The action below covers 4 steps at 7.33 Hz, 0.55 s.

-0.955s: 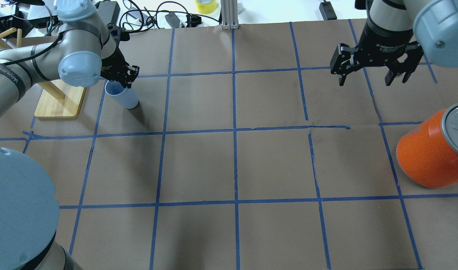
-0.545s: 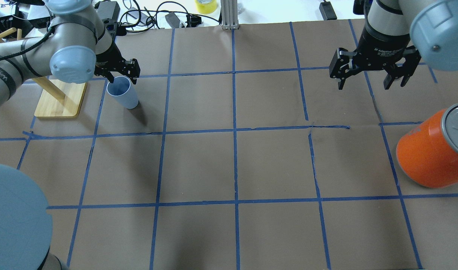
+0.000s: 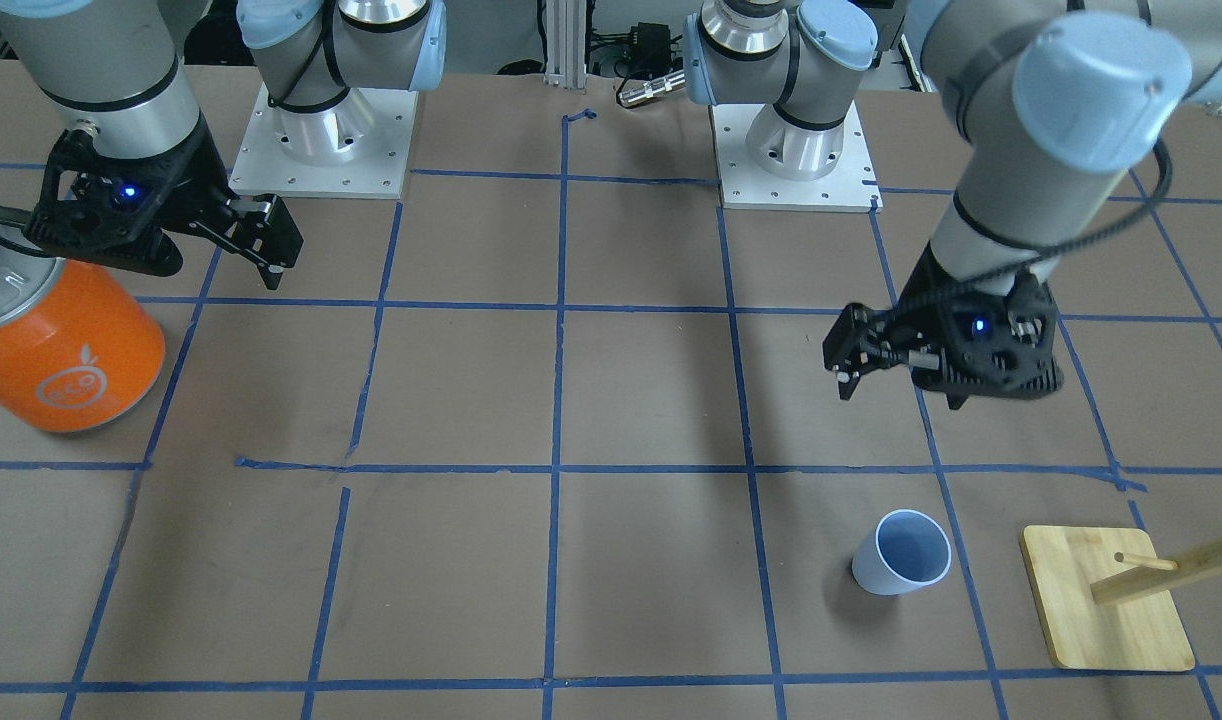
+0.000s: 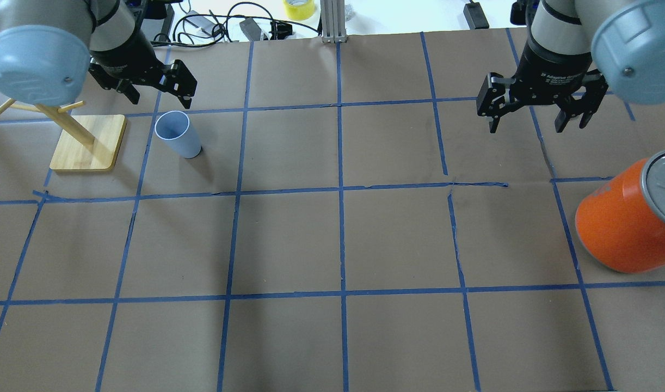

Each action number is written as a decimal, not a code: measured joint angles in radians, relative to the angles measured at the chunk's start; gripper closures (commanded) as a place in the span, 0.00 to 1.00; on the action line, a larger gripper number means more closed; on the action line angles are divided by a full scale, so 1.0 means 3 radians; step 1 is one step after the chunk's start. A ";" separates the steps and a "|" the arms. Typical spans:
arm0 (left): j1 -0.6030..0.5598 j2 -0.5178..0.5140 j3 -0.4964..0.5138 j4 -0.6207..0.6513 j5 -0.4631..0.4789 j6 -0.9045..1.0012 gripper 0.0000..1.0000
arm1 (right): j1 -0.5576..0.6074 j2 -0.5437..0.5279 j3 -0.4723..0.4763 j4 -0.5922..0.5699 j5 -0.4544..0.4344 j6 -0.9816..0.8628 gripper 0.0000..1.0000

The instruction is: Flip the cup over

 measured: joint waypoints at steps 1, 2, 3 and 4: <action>-0.0061 0.0178 0.0007 -0.0160 0.0003 -0.0009 0.00 | -0.0002 0.0003 0.0028 -0.0001 -0.0006 0.0001 0.00; -0.0101 0.0325 -0.0007 -0.0335 0.0002 -0.0015 0.00 | -0.0003 0.0004 0.0059 -0.0002 -0.0011 0.0002 0.00; -0.0144 0.0429 -0.0030 -0.0465 -0.0003 -0.0017 0.00 | -0.0004 0.0005 0.0075 -0.0002 -0.0015 0.0002 0.00; -0.0191 0.0488 -0.0045 -0.0548 -0.0005 -0.0033 0.00 | -0.0004 0.0005 0.0081 -0.0002 -0.0017 0.0001 0.00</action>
